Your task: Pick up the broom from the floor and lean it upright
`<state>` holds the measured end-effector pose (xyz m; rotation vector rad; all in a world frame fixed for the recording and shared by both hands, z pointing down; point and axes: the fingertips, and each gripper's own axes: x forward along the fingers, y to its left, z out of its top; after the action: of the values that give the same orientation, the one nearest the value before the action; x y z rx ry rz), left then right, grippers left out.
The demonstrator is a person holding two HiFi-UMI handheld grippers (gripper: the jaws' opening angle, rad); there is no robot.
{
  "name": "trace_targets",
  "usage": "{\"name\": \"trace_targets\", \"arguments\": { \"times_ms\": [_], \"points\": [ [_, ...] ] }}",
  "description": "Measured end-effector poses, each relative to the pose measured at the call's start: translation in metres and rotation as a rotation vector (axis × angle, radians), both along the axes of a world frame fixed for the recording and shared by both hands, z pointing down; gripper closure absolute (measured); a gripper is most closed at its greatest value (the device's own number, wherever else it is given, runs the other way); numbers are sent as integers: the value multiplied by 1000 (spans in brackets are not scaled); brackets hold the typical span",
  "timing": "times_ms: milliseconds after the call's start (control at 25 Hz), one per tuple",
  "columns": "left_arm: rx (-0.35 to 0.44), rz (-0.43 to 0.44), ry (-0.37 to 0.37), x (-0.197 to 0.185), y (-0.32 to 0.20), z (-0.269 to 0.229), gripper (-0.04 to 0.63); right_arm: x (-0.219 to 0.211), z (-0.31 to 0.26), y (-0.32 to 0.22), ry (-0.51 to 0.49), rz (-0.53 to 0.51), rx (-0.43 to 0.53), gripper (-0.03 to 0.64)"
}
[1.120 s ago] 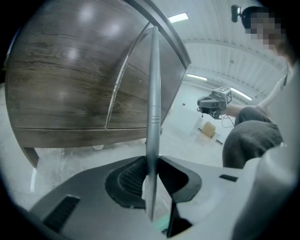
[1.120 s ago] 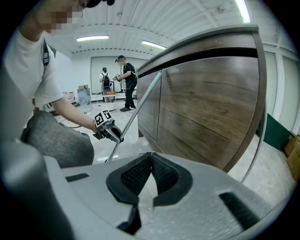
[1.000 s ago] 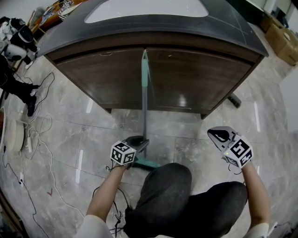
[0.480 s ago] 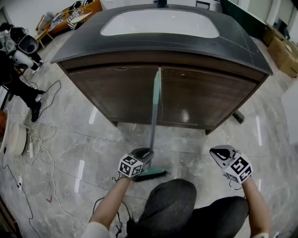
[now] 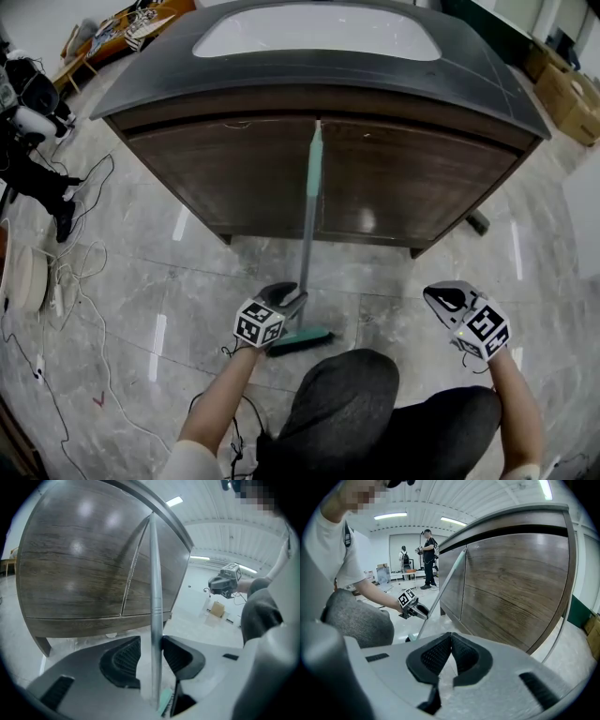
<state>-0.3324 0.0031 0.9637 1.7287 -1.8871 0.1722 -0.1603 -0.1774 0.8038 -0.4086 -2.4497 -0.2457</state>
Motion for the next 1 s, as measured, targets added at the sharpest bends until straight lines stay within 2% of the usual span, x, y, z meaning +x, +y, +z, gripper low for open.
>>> {"name": "trace_targets", "arguments": {
  "times_ms": [680, 1000],
  "points": [
    [142, -12, -82, -12, -12, -78, 459, 12, -3, -13, 4, 28, 15, 615],
    [220, 35, -131, 7, -29, -128, 495, 23, -3, -21, -12, 49, 0, 615]
  ]
}}
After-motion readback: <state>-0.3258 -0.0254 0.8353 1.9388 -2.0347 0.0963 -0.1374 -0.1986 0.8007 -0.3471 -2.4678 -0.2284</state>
